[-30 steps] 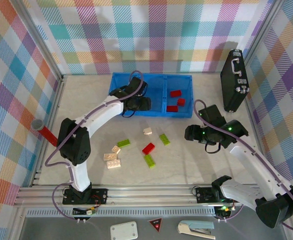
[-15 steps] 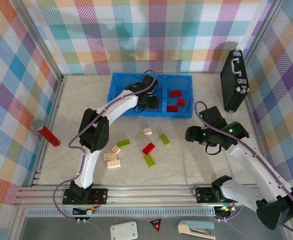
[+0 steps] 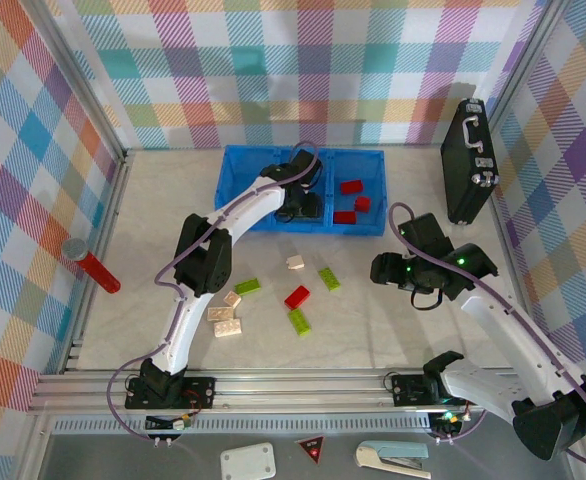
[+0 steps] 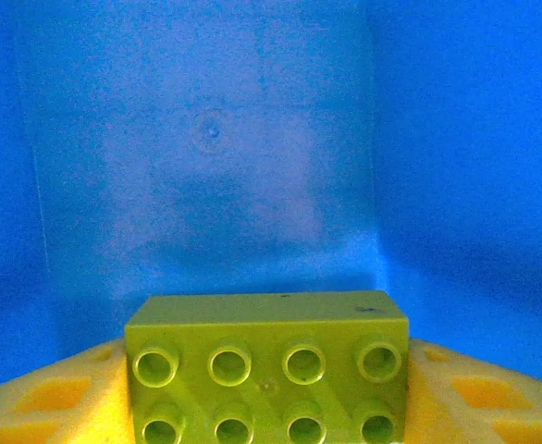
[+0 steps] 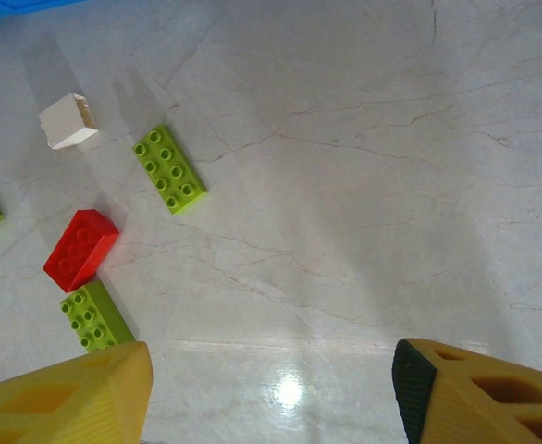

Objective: Sort the legos into containers by color
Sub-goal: Place the lego in the container.

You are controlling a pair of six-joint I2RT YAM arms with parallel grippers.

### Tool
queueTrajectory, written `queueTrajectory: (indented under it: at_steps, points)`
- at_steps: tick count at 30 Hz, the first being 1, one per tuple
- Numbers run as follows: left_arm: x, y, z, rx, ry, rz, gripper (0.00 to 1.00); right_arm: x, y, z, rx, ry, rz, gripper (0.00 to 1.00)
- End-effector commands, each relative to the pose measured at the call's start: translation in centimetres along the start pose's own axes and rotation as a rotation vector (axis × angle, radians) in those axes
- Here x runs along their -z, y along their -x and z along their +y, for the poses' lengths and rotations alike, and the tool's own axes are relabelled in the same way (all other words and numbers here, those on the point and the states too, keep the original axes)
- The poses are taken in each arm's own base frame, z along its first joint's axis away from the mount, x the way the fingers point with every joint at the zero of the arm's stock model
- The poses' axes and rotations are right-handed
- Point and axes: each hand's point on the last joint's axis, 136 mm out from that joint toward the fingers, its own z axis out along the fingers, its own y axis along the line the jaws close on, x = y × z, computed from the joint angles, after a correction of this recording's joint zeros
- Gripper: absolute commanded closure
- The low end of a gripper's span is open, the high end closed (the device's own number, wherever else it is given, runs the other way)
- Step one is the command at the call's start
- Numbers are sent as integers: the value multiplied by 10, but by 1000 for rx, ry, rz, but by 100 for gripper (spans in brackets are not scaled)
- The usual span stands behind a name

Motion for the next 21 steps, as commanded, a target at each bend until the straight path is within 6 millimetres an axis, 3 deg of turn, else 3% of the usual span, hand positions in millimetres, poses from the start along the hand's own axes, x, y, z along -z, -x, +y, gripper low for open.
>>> queueTrajectory:
  at_steps: [1, 14, 21]
  points:
    - [17, -9, 7, 36, 18, 32, 42, -2, -6, -2, -1, -2, 18, 30]
    - [33, -26, -11, 89, -24, 38, 43, -4, -10, -4, 1, 1, 15, 30]
    - [24, -7, -11, 80, -2, -47, 43, -6, -10, -5, 1, -5, 17, 30]
